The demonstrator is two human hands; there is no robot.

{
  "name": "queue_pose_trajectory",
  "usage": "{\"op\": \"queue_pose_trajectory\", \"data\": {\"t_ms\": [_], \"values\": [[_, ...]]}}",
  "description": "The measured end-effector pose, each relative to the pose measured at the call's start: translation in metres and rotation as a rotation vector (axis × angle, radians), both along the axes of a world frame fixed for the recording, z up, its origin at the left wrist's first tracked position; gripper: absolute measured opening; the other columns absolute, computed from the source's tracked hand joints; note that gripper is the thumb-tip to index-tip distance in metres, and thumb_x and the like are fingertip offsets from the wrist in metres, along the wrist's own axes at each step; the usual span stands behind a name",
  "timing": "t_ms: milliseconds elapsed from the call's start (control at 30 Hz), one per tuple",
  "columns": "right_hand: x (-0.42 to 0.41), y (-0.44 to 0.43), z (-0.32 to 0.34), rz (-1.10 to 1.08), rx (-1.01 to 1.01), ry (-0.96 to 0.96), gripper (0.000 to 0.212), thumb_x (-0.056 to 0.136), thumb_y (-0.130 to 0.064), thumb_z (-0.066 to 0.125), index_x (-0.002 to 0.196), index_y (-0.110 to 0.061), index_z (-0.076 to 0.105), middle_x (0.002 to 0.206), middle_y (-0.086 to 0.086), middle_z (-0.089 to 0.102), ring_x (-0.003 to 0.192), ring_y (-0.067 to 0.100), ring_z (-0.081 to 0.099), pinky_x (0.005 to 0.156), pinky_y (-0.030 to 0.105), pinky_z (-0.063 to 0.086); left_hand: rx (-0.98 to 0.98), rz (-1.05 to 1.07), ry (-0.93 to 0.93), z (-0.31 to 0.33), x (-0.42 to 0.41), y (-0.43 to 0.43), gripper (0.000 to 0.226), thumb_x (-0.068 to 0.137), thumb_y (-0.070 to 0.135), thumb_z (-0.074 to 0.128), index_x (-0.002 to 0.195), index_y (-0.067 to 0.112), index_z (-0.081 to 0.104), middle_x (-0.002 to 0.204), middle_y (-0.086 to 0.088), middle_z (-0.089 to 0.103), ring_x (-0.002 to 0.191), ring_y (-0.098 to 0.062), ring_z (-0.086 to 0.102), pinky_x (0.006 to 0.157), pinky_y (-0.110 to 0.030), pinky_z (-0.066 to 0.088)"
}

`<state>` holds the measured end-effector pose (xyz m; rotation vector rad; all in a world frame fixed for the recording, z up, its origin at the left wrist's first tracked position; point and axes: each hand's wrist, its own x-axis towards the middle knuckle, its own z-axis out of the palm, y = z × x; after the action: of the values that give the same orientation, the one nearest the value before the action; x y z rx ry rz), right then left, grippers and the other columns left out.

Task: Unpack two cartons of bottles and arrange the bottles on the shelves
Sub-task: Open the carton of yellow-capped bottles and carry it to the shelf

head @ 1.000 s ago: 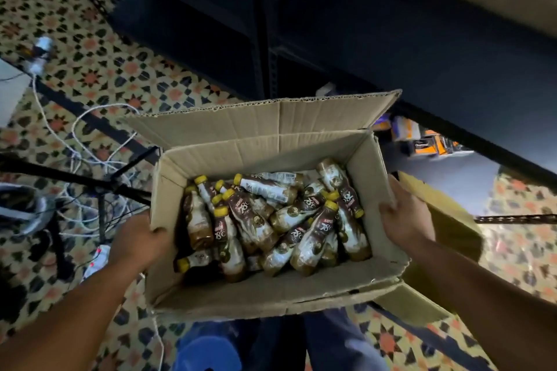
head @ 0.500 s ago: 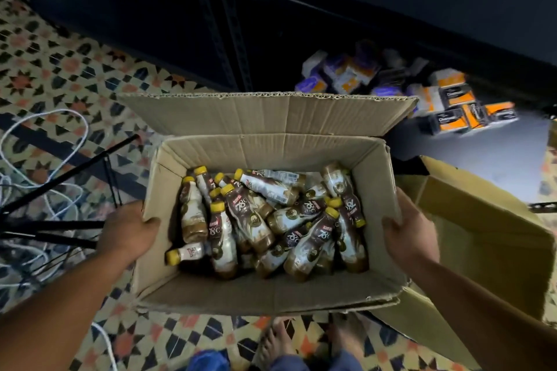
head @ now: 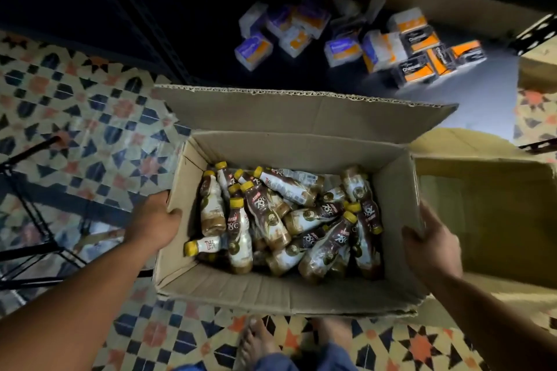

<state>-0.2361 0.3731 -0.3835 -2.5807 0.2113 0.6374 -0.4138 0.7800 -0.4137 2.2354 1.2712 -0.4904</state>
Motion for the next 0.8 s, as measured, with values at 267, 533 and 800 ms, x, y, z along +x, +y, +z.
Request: {"op": "queue_pose_trajectory", "data": {"t_ms": [267,533,800], "values": [[0.001,-0.030,-0.020,-0.071,0.002,0.020,0.072,0.098,-0.003,0.058,0.156,-0.039,0.035,0.127,0.020,0.066,0.078,0.015,0.061,0.068,0.029,0.057,0.017,-0.056,0.065,-0.030,0.011,-0.024,0.012,0.089,0.020,0.067,0.096,0.011,0.067,0.090,-0.011,0.069,0.083,-0.032,0.064,0.078,-0.043,0.056],[-0.036,-0.050,-0.048,-0.223,-0.021,0.072,0.067,0.097,-0.006,0.061,0.153,-0.040,0.042,0.131,0.012,0.065,0.108,0.030,0.065,0.091,0.054,0.058,0.013,-0.156,0.036,-0.046,0.029,-0.032,0.014,0.091,0.019,0.065,0.080,0.016,0.057,0.076,-0.007,0.064,0.071,-0.025,0.057,0.067,-0.035,0.046],[-0.030,-0.053,-0.057,-0.224,-0.060,0.046,0.050,0.098,-0.007,0.062,0.144,-0.025,0.055,0.124,0.016,0.068,0.091,0.026,0.060,0.073,0.032,0.048,0.031,-0.122,0.050,-0.044,0.031,-0.041,0.035,0.088,0.010,0.069,0.057,0.013,0.051,0.056,-0.006,0.052,0.054,-0.022,0.051,0.052,-0.031,0.034]]}}
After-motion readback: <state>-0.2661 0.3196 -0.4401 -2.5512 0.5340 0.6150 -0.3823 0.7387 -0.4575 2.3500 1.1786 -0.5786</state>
